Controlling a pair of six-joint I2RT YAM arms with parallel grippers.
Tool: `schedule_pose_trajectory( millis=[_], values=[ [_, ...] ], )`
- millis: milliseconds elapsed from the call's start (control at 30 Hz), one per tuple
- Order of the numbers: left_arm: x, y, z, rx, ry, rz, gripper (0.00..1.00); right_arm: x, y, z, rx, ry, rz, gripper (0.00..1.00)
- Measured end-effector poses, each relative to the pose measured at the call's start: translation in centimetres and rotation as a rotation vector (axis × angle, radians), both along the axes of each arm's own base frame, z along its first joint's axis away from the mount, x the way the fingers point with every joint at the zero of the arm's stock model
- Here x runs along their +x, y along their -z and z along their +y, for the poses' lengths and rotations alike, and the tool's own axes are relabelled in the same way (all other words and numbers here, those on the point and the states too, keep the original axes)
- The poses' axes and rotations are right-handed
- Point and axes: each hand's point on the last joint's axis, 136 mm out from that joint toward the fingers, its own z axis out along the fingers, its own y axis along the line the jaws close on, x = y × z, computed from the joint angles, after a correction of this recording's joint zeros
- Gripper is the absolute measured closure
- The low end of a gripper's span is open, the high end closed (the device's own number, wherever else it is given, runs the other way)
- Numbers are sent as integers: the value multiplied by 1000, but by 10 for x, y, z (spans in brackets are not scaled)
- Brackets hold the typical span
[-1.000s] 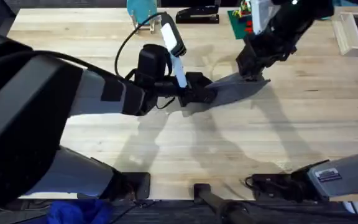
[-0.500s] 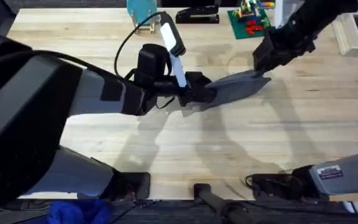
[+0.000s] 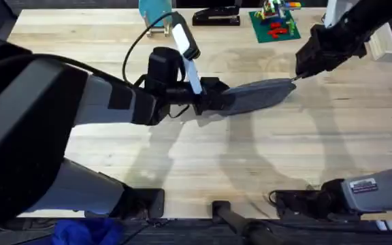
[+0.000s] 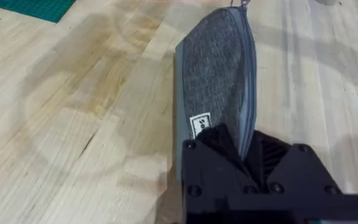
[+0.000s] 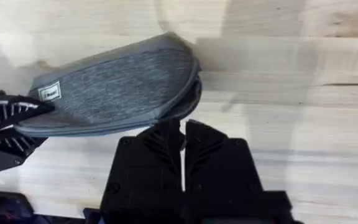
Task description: Unzip the bag, pick up the pens from the table one at a time and place them inside, then zip the bag closed.
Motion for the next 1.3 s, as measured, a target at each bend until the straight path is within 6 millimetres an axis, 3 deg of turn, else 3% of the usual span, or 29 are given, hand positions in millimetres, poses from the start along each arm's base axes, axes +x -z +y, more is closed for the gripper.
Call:
schedule_pose_trajectory(
  millis=[100, 367, 967, 1033, 1200, 1233, 1300],
  values=[
    [0, 0, 0, -1, 0, -3, 959, 0, 0, -7, 0, 21, 0, 966],
    [5, -1, 4, -3, -18, -14, 959, 4, 0, -47, -64, 113, -17, 966],
    [5, -1, 4, -4, -19, -17, 959, 3, 10, -49, -68, 119, -10, 944],
    [5, -1, 4, -4, -19, -18, 959, 1, 10, -49, -68, 121, -6, 799],
    [5, -1, 4, -3, -20, -18, 959, 1, 10, -46, -53, 122, -5, 104],
    [5, -1, 4, -3, -20, -18, 959, 1, 10, -45, -45, 119, -5, 29],
    [5, -1, 4, -3, -20, -18, 959, 1, 9, -41, -26, 117, -6, 6]
  ],
)
